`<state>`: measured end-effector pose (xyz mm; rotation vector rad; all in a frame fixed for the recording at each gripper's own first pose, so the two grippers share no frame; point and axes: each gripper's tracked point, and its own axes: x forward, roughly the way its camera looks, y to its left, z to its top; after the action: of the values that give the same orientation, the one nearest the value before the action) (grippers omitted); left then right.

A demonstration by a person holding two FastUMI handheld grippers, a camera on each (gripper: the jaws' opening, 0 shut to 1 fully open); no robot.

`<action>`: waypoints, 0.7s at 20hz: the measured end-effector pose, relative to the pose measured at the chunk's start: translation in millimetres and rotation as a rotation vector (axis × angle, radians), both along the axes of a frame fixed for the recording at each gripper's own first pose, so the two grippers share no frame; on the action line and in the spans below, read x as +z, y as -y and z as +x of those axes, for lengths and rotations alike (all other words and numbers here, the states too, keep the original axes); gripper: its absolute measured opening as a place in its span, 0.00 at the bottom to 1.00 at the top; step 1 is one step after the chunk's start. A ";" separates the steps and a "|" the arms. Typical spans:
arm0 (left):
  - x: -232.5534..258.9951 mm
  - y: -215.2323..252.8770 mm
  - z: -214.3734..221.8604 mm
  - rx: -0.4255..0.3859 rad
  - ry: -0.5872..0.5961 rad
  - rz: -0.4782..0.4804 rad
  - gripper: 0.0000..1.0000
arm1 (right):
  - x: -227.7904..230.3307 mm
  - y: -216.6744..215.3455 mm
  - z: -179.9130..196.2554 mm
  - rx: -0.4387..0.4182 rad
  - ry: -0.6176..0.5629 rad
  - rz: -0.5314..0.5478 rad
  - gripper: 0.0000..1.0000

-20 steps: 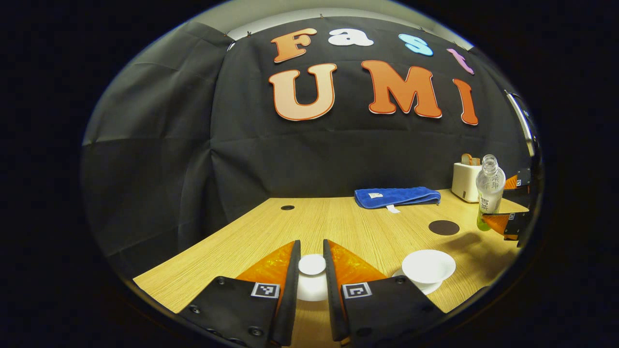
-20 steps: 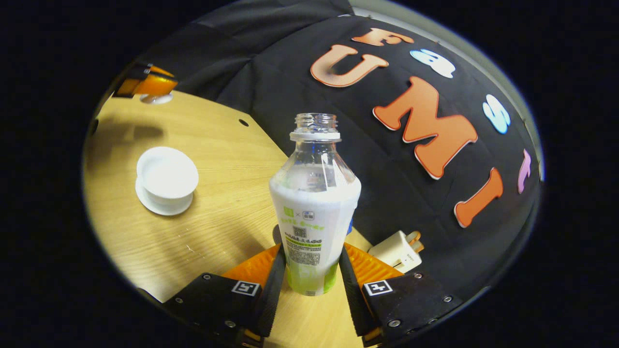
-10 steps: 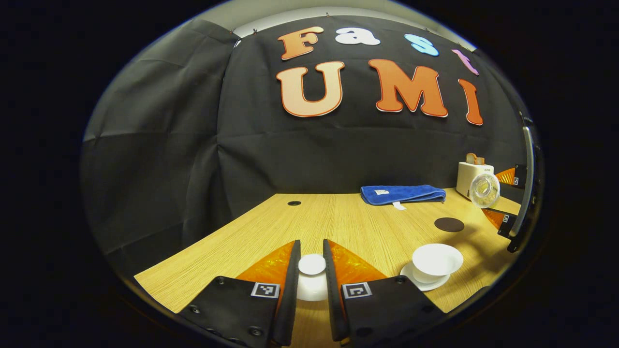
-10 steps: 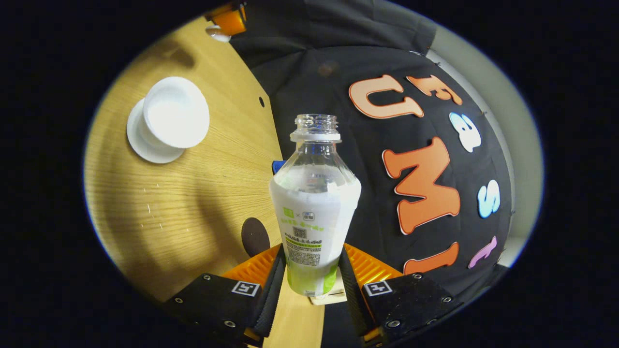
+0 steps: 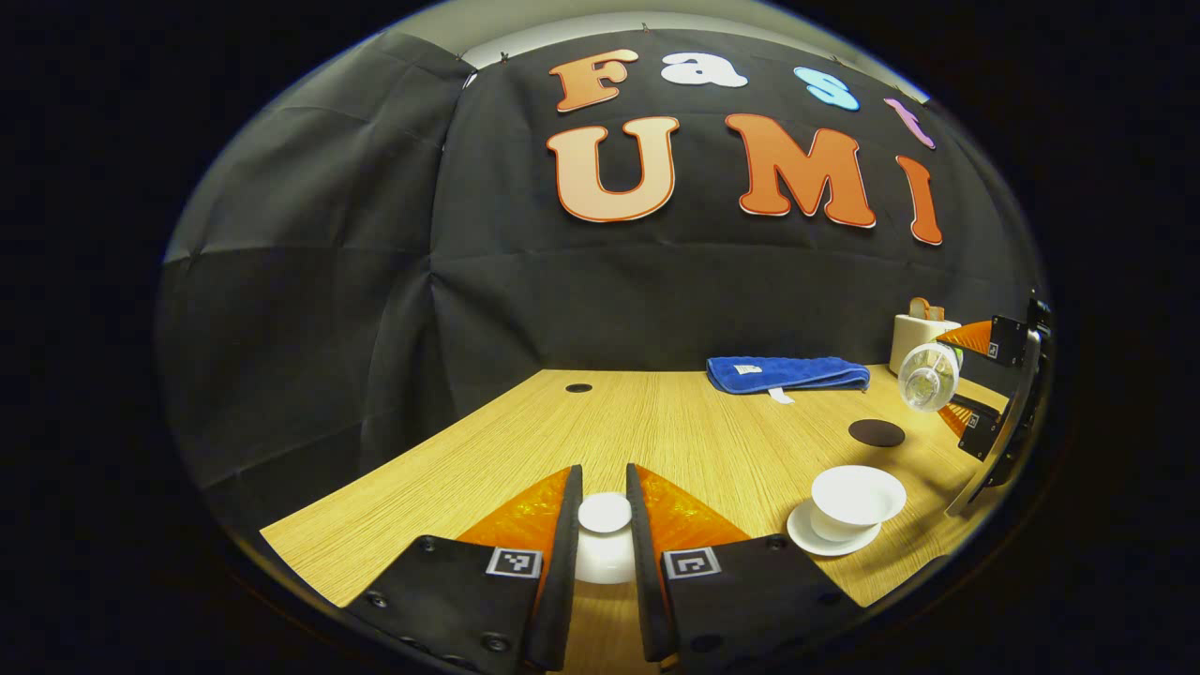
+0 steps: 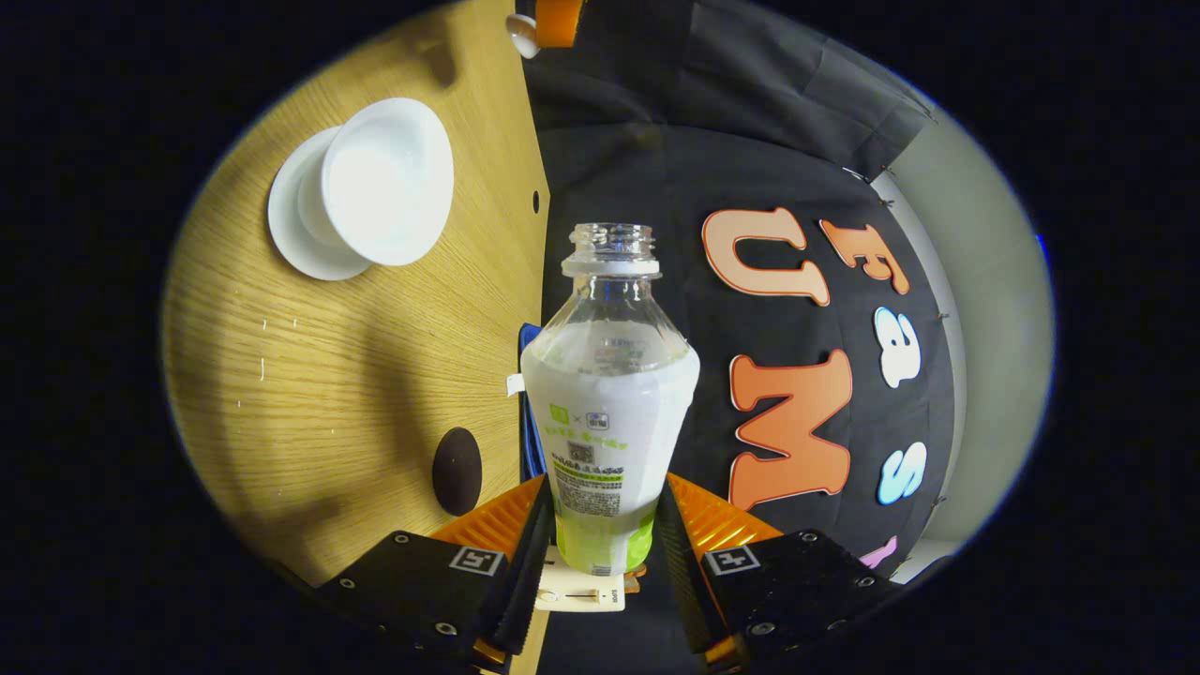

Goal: Open the teacup lid with one hand, grasp the water bottle and pour water into the teacup with the other hand; after pouring, place the water bottle on the coaster and then close the teacup lid.

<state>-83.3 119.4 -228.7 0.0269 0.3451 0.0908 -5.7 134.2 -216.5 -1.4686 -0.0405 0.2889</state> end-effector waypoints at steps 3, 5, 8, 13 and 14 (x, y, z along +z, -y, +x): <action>-1.6 0.1 -1.1 -0.001 -0.006 -0.007 0.33 | 3.5 -2.6 -0.6 0.030 0.038 -0.041 0.63; -1.7 -1.5 -1.3 -0.001 -0.005 -0.009 0.33 | 4.7 -2.6 0.8 0.048 0.071 -0.066 0.63; 0.8 -2.4 -0.6 0.001 0.001 -0.005 0.33 | 7.5 -4.1 3.8 0.076 0.106 -0.100 0.63; 1.1 -2.1 -1.0 0.003 0.003 -0.012 0.33 | 18.0 -8.6 10.7 0.111 0.167 -0.126 0.63; 1.8 -3.4 -1.0 0.003 0.004 -0.010 0.33 | 21.7 -10.4 11.7 0.118 0.177 -0.129 0.63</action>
<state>-84.3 122.7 -226.9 0.0160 0.3413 0.0917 6.0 144.7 -194.8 -1.6202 -0.2554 0.2601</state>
